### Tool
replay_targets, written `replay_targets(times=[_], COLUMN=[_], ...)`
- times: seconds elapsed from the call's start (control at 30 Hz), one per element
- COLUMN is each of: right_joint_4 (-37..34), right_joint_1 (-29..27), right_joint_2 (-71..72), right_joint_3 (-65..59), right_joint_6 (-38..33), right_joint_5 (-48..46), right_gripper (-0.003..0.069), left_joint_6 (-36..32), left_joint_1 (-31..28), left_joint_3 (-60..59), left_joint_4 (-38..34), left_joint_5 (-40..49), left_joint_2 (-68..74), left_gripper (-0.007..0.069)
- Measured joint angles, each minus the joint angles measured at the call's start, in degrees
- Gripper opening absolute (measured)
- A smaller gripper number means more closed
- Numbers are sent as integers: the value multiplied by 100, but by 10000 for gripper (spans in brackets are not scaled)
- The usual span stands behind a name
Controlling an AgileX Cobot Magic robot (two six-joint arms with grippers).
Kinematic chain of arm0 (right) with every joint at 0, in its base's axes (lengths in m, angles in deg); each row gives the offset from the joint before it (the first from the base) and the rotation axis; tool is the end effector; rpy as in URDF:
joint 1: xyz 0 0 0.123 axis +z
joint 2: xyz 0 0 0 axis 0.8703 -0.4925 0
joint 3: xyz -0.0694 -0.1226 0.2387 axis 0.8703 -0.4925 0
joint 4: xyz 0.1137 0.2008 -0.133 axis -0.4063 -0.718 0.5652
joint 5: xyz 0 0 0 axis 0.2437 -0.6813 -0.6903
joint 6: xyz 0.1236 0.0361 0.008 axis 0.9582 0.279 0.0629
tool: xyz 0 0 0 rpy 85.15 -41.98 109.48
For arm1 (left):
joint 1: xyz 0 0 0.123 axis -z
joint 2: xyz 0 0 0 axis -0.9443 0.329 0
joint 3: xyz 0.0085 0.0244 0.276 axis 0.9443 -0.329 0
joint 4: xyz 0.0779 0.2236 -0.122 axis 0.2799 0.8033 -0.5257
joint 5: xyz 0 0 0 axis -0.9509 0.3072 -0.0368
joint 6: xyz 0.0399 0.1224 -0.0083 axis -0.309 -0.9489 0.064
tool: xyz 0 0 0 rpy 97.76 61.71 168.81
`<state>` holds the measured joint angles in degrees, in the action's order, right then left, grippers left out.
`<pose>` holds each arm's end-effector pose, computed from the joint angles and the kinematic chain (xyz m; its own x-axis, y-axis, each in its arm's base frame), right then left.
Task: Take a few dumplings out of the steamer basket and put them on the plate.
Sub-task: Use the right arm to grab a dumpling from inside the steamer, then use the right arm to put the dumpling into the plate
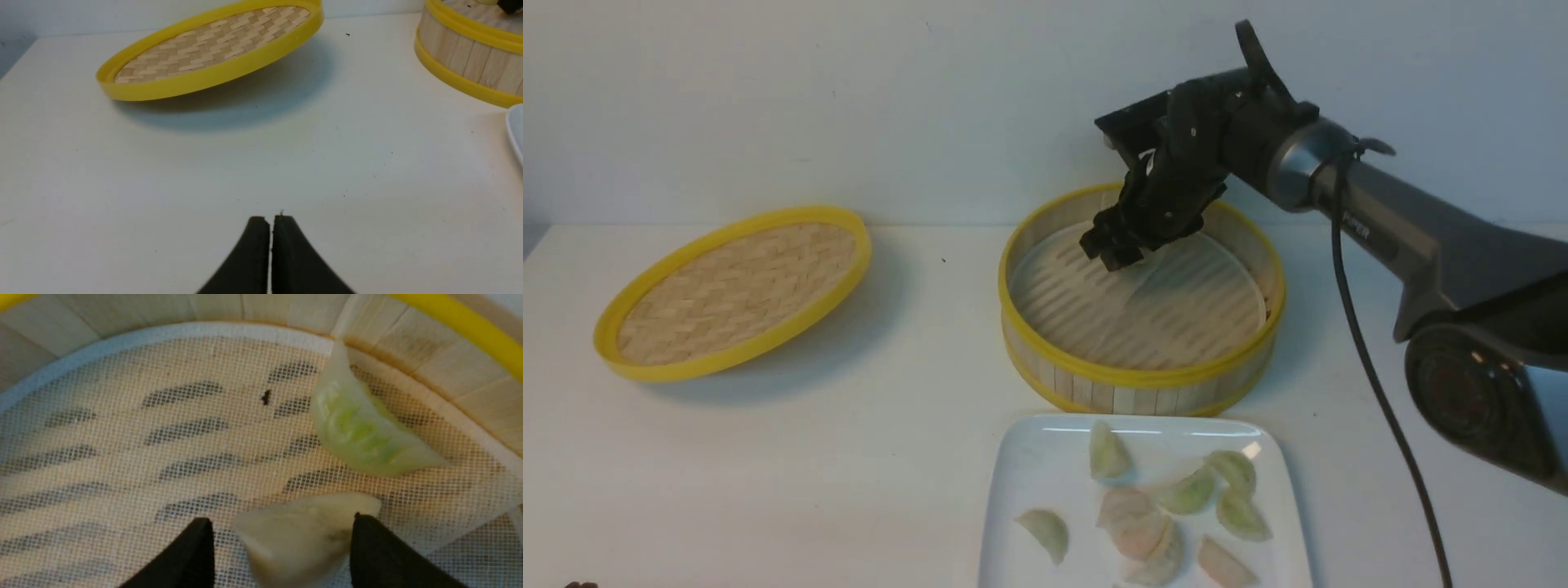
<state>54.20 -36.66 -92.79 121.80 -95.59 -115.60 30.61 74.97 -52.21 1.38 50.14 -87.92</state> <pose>0.5163 0.2336 0.1311 -0.7786 -0.4570 -0.4299 -0.5023 0.8646 -0.0094 0.1108 -0.0091 0.1579 -0.3114 -0.0026 -0.9503 0.0718 0.9971 -0.0262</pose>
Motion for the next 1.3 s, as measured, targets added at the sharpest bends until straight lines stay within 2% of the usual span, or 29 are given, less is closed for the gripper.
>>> replay_targets(times=[0.37, 0.5, 0.57, 0.6, 0.67, 0.97, 1.17, 1.3], right_joint_4=[139, 260, 302, 320, 325, 192, -304, -801], right_joint_1=[0, 0, 0, -5, -5, -5, -5, 1], right_joint_2=[-61, -130, -153, -153, -140, 535, 1471, 2418], right_joint_3=[6, 6, 12, 32, 66, 753, 962, 292], right_joint_6=[-19, -25, -31, -31, -25, -3, 51, 117], right_joint_5=[301, 195, 152, 93, 80, -1201, -1261, -1271], right_gripper=[409, 378, 328, 262, 203, 206, 206, 206], left_joint_6=[0, 0, 0, 0, 0, 0, 0, 0], left_joint_1=[0, 0, 0, 0, 0, 0, 0, 0], left_joint_3=[0, 0, 0, 0, 0, 0, 0, 0], left_joint_4=[0, 0, 0, 0, 0, 0, 0, 0], left_joint_5=[0, 0, 0, 0, 0, 0, 0, 0], left_joint_2=[0, 0, 0, 0, 0, 0, 0, 0], left_gripper=[-6, -6, -6, -6, -6, -6, -6, -6])
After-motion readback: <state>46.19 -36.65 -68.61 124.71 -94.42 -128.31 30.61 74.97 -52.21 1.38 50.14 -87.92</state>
